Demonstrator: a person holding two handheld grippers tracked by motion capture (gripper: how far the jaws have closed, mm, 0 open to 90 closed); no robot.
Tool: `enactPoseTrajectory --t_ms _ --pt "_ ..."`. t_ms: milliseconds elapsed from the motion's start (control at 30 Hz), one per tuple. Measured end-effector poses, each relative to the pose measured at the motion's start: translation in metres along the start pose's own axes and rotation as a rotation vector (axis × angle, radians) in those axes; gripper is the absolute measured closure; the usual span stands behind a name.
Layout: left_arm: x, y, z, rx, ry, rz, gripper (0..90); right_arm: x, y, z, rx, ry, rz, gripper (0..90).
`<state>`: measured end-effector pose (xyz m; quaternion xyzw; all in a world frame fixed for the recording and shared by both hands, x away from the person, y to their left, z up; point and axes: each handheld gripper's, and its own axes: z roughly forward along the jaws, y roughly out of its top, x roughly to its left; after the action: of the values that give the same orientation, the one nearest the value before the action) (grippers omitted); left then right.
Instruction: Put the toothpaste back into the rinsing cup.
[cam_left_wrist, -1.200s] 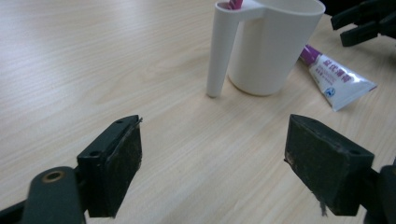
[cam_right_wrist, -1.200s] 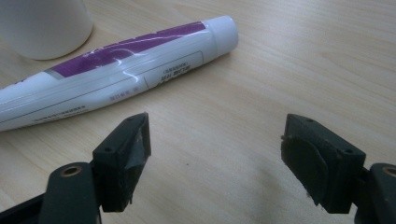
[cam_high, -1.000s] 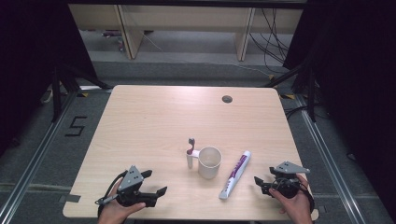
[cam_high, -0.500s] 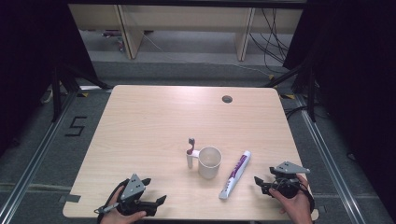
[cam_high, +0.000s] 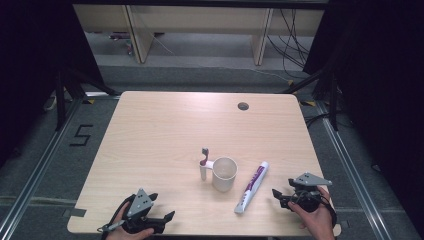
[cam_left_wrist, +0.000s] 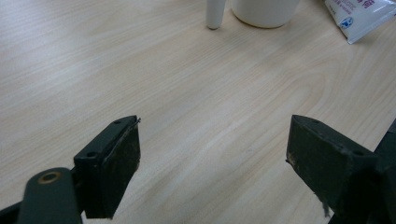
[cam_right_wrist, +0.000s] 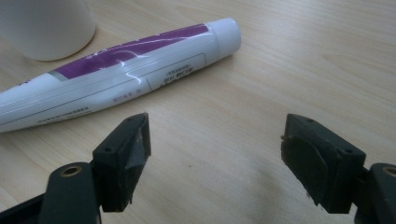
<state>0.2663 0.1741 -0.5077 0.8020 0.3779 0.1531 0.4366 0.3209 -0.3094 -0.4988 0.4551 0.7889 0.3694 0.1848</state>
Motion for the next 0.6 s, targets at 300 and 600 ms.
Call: enactPoseTrajectory --t_ms 300,600 --pt "0.000 0.001 0.001 0.024 0.000 0.038 17.3 0.002 0.002 -0.002 -0.022 0.013 -0.006 25.8" --pt "-0.002 0.001 0.003 0.023 -0.008 0.029 17.5 0.006 0.012 -0.006 -0.029 0.021 -0.061 25.8"
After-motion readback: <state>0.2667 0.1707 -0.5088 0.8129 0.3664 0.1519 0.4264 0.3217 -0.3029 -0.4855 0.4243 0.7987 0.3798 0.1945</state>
